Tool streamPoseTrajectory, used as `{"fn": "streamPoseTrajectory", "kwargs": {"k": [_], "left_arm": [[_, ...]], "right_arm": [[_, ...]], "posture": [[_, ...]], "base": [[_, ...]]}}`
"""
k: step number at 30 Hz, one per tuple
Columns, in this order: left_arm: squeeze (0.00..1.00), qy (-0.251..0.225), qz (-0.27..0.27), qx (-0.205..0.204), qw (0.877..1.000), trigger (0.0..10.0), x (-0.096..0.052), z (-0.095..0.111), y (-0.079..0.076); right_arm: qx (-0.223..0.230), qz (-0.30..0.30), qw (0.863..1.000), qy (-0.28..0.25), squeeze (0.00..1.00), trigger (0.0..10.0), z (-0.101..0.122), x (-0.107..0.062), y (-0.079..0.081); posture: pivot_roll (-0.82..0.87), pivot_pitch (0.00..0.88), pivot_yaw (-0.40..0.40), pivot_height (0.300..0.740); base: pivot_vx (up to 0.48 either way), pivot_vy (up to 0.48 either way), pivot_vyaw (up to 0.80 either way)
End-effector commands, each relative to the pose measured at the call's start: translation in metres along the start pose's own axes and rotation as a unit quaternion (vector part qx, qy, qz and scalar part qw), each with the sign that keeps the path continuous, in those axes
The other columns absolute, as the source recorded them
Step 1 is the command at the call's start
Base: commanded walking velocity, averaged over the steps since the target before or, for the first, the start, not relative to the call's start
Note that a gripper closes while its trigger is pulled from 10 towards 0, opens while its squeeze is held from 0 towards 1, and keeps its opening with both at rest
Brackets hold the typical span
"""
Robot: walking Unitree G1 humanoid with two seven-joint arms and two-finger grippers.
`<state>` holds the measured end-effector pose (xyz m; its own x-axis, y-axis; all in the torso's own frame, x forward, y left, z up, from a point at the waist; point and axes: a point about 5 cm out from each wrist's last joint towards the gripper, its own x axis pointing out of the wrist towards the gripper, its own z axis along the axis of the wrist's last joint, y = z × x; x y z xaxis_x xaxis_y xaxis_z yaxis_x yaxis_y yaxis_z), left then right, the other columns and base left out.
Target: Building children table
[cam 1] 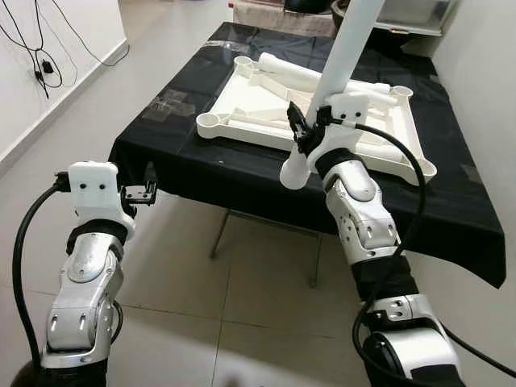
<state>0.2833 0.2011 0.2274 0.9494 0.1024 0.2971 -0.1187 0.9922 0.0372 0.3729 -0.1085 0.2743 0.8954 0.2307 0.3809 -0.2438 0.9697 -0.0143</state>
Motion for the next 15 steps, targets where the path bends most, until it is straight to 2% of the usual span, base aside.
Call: {"fn": "streamPoseTrajectory", "kwargs": {"k": [1,15], "left_arm": [[0.0,0.003,0.0,0.004,1.0,10.0,-0.0017,-0.0029,-0.0009],[0.0,0.002,-0.002,0.004,1.0,10.0,-0.0037,-0.0032,-0.0048]], "right_arm": [[0.002,0.001,1.0,-0.01,0.0,10.0,0.0026,-0.0018,-0.0001],[0.003,0.004,1.0,-0.01,0.0,10.0,0.0029,-0.0026,0.0005]], "posture": [[0.01,0.159,-0.137,0.74],[0.01,0.154,-0.139,0.74]], "base": [[0.0,0.0,0.0],[0.0,0.0,0.0]]}}
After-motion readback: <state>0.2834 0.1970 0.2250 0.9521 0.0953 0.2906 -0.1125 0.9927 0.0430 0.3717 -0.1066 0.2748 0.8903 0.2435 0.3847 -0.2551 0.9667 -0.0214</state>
